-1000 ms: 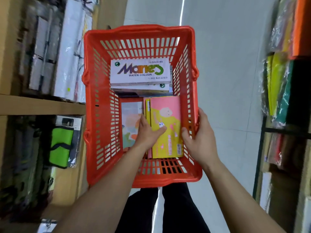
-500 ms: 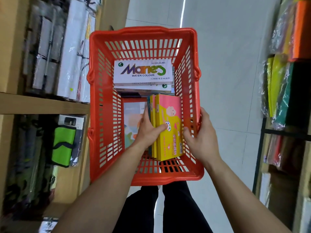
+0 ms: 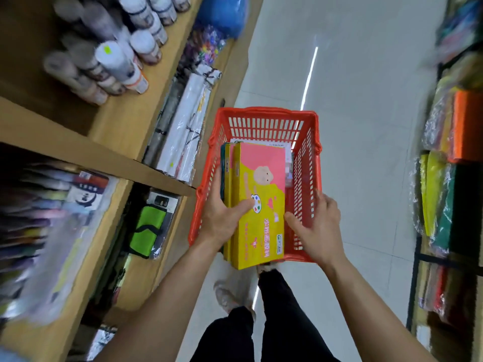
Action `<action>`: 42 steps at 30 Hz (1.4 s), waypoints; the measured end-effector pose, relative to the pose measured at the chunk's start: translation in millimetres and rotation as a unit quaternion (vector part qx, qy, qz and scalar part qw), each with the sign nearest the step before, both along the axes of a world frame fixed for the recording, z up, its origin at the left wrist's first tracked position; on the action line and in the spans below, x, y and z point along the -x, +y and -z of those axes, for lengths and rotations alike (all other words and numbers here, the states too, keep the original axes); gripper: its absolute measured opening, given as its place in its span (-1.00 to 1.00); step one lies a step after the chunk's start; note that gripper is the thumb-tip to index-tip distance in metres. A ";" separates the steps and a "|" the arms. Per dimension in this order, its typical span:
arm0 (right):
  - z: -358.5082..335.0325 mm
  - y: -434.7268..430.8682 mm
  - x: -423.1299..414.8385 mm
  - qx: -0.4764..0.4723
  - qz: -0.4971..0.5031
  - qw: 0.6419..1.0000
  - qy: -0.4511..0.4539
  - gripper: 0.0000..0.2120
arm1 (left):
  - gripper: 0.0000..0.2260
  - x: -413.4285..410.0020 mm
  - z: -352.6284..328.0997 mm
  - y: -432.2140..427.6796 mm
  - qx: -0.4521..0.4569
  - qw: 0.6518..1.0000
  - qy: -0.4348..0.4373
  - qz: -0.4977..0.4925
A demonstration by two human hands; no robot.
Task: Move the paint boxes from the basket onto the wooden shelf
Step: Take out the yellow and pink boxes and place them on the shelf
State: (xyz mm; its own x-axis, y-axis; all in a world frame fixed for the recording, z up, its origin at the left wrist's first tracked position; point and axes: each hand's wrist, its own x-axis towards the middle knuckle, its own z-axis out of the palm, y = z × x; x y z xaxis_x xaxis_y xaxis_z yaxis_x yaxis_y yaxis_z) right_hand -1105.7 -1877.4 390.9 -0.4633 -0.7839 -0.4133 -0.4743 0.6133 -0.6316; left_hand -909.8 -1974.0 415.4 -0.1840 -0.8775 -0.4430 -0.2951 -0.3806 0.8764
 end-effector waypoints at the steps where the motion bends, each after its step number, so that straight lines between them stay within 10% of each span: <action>1: -7.4 -4.0 -5.9 0.007 -0.005 1.000 -0.015 -0.03 | -0.12 -7.1 -13.3 -2.9 -0.003 1.000 0.010 -0.014; 8: -7.3 -3.1 -22.2 -0.144 -0.197 0.968 0.062 -0.04 | -0.22 -49.2 -27.9 -5.1 -0.045 0.997 0.017 -0.055; 21: 68.3 84.1 -32.4 -0.158 -0.237 0.946 0.156 -0.67 | -0.41 -82.5 38.3 41.9 -0.113 0.988 -0.001 -0.108; 42: 67.8 187.8 -74.8 -0.171 -0.206 0.951 0.155 -0.69 | -0.42 -125.3 49.8 130.3 -0.086 0.996 -0.005 -0.016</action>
